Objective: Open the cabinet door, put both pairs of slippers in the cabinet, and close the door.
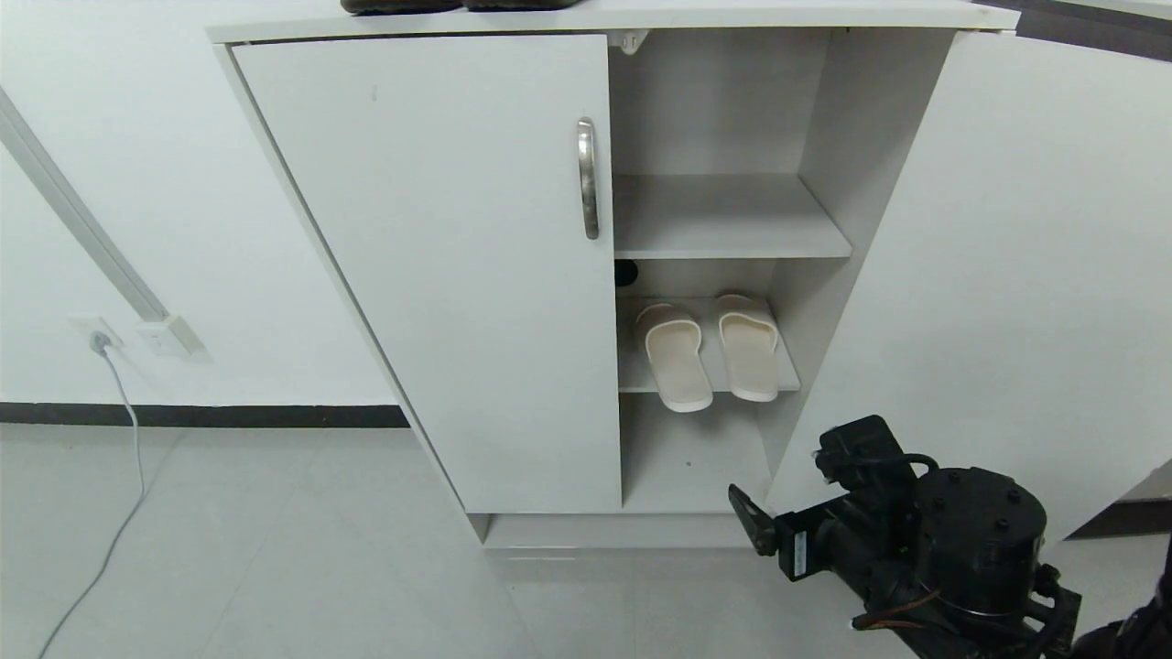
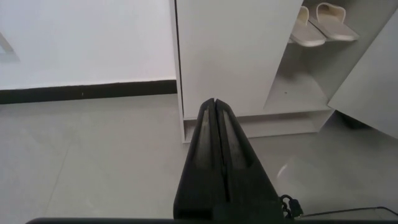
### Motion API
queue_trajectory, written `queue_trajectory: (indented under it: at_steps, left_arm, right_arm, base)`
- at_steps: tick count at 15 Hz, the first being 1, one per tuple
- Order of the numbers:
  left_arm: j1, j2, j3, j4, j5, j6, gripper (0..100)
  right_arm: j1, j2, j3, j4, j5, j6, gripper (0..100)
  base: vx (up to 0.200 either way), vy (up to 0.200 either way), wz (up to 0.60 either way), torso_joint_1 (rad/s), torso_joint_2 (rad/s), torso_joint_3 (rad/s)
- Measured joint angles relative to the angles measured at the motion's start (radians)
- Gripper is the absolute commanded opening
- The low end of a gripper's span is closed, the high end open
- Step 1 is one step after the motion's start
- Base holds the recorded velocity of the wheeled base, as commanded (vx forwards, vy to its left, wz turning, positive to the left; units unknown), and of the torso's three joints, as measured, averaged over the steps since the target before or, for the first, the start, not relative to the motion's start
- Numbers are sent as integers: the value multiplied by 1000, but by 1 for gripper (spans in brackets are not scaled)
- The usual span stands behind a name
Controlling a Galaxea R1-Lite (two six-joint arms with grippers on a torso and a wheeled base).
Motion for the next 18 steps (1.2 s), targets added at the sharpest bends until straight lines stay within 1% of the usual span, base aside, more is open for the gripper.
queue_trajectory:
  at_steps: [3,5,12,18]
  left_arm:
    - [0,0,0,0,-2,3,0]
    - [0,0,0,0,-3,3,0]
    - [0,0,-1,0,-2,0,0]
    - [0,0,-2,0,1,-3,0]
  right_arm:
    - [11,-6,60,-30,3,3,100]
    - [14,-4,70,-32,4,3,100]
    - [18,6,69,-53,-1,0,100]
    - [20,4,65,-59,-1,0,100]
  base:
    - [0,0,0,0,0,0]
    - [0,0,0,2,2,100]
    - [0,0,0,3,1,194]
    - [0,0,0,0,1,27]
